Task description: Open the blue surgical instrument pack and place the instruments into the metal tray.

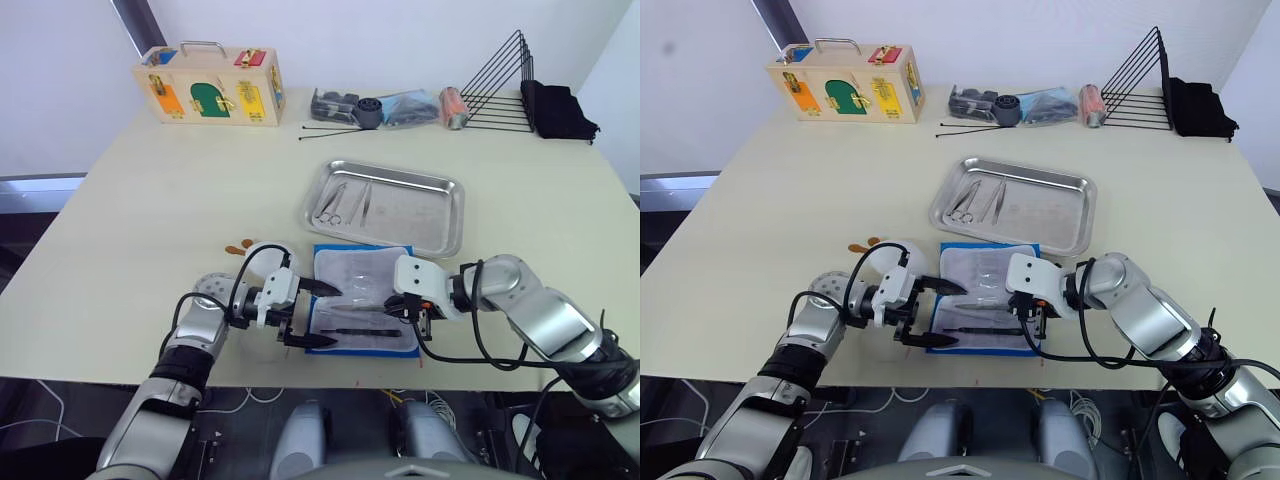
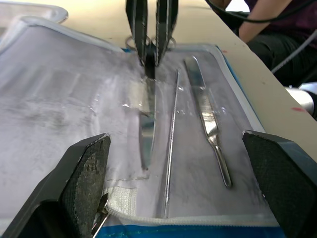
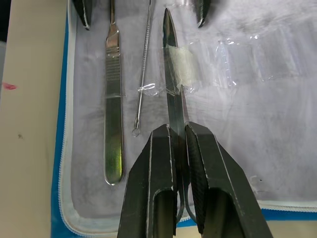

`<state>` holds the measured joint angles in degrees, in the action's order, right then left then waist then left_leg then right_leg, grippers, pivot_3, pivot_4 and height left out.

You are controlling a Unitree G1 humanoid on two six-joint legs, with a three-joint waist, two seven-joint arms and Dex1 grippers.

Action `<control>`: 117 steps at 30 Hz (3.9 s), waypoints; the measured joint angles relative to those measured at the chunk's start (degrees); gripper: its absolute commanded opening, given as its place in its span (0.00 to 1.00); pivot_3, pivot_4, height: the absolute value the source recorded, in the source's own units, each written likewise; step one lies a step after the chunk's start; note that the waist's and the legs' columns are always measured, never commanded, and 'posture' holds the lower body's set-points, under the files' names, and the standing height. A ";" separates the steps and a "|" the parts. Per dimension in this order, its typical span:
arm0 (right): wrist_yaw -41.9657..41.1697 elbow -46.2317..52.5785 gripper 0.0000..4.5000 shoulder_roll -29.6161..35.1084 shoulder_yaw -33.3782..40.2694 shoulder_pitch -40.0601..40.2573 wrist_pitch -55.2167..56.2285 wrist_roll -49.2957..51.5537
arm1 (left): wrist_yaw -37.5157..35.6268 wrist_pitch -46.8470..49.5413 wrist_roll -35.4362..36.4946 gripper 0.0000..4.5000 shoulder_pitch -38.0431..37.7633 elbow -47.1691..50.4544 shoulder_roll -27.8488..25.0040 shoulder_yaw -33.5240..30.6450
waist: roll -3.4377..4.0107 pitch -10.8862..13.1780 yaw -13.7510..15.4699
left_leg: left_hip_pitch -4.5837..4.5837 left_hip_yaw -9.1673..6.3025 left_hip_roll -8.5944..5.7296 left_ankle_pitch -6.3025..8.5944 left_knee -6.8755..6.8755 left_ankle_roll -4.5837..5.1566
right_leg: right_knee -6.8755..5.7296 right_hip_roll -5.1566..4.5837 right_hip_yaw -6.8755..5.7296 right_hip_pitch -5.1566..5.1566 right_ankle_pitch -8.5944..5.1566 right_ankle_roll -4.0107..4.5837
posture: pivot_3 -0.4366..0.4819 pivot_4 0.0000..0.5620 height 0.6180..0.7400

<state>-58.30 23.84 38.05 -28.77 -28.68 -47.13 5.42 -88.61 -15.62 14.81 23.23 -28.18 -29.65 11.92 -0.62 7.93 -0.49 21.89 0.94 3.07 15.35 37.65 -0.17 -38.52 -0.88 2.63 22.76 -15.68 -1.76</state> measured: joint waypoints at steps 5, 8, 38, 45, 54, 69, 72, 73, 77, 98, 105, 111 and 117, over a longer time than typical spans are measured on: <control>0.03 0.00 0.01 0.02 -0.09 0.00 -0.05 0.00 | 0.88 0.71 -1.33 1.00 0.56 0.48 0.07 0.43 | 0.00 -0.01 0.07 | 0.00 0.00 0.00 0.00 0.00 0.00 | 0.00 0.00 -0.01 -0.01 0.00 0.00 | 0.48 0.27 1.00; 0.06 0.01 0.01 0.15 -0.10 -0.01 -0.07 0.00 | 1.43 1.57 -1.82 1.00 0.64 0.76 0.27 0.81 | 0.01 -0.01 0.13 | 0.00 -0.01 -0.01 0.00 0.00 0.00 | 0.00 -0.01 -0.01 -0.02 0.00 0.00 | 0.48 0.27 1.00; -2.87 4.65 0.01 10.25 -1.75 -3.79 -0.30 -0.48 | 4.43 3.90 -2.38 1.00 -0.28 3.39 1.13 1.69 | 0.08 -0.05 1.29 | 0.07 -0.01 -0.03 0.01 0.00 0.01 | 0.21 -0.05 -0.03 -0.03 0.00 -0.01 | 0.48 0.27 1.00; -4.20 7.03 0.01 15.78 1.15 -1.57 0.17 0.31 | 4.61 3.90 -2.40 1.00 -0.36 3.38 1.22 1.73 | 0.15 -0.09 1.31 | 0.07 -0.02 -0.02 0.01 0.00 0.01 | 0.26 -0.05 -0.03 -0.04 -0.01 -0.01 | 0.48 0.27 1.00; -6.30 8.33 0.01 21.13 8.68 2.39 2.63 2.96 | 4.74 3.89 -2.43 1.00 -0.36 3.27 1.42 1.82 | 0.24 -0.15 1.35 | 0.07 -0.03 -0.02 0.01 -0.02 0.01 | 0.41 -0.05 -0.06 -0.13 0.00 -0.02 | 0.48 0.27 1.00; 7.20 3.04 0.01 2.12 20.78 -0.97 -4.22 14.13 | 5.06 3.88 -2.49 1.00 -0.45 3.22 1.80 1.92 | 0.37 -0.25 1.39 | 0.08 -0.10 -0.05 0.01 -0.04 0.02 | 0.51 -0.04 -0.07 -0.24 0.02 -0.03 | 0.48 0.27 1.00; 11.03 1.34 0.01 -0.99 20.77 -1.99 -6.35 14.10 | 5.07 3.89 -2.49 1.00 -0.48 3.24 1.77 1.92 | 0.38 -0.25 1.38 | 0.07 -0.11 -0.05 0.01 -0.05 0.02 | 0.51 -0.04 -0.05 -0.24 0.01 -0.02 | 0.48 0.27 1.00; 12.53 0.45 0.01 -2.29 20.75 -2.25 -6.81 13.93 | 5.08 3.89 -2.49 1.00 -0.51 3.27 1.76 1.92 | 0.38 -0.25 1.36 | 0.07 -0.11 -0.05 0.01 -0.06 0.02 | 0.51 -0.04 -0.05 -0.25 0.02 -0.02 | 0.48 0.27 1.00; 18.11 -2.68 0.01 -6.45 20.62 -2.63 -8.81 12.96 | 5.12 3.89 -2.48 1.00 -0.60 3.43 1.71 1.91 | 0.39 -0.26 1.36 | 0.08 -0.10 -0.06 0.01 -0.08 0.02 | 0.51 -0.04 -0.04 -0.23 0.02 -0.02 | 0.48 0.27 1.00; 47.63 -29.38 0.01 -29.09 25.42 -9.88 -3.49 3.20 | 5.97 4.05 -2.45 1.00 -1.31 4.13 1.48 1.84 | 0.49 -0.33 1.14 | 0.02 -0.07 -0.06 0.01 -0.19 0.03 | 0.49 -0.02 0.02 -0.23 0.02 -0.03 | 0.48 0.27 1.00; 51.55 -35.04 0.01 -33.22 27.77 -10.58 -1.32 2.12 | 6.26 4.07 -2.45 1.00 -1.58 4.56 1.44 1.85 | 0.51 -0.33 1.15 | 0.04 -0.07 -0.06 0.01 -0.21 0.03 | 0.50 -0.02 0.02 -0.21 0.02 -0.03 | 0.48 0.27 1.00; 52.98 -36.51 0.01 -34.96 28.69 -10.99 -1.26 1.81 | 6.61 4.07 -2.45 1.00 -1.96 5.00 1.36 1.83 | 0.52 -0.34 1.09 | 0.03 -0.06 -0.05 0.01 -0.22 0.03 | 0.50 -0.02 0.04 -0.21 0.02 -0.03 | 0.48 0.27 1.00; 54.19 -38.35 0.01 -36.91 29.12 -12.30 -1.26 1.81 | 6.89 4.07 -2.45 1.00 -2.15 5.22 1.32 1.83 | 0.53 -0.35 1.05 | 0.03 -0.06 -0.05 0.01 -0.23 0.03 | 0.51 -0.02 0.04 -0.21 0.02 -0.03 | 0.48 0.27 1.00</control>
<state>-4.11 -14.51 1.14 0.34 -40.99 -48.40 7.23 -81.72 -11.55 12.36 21.08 -22.96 -28.33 13.75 -0.09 7.59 0.55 21.92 0.88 3.02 15.36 37.42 -0.14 -38.01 -0.90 2.67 22.55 -15.66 -1.78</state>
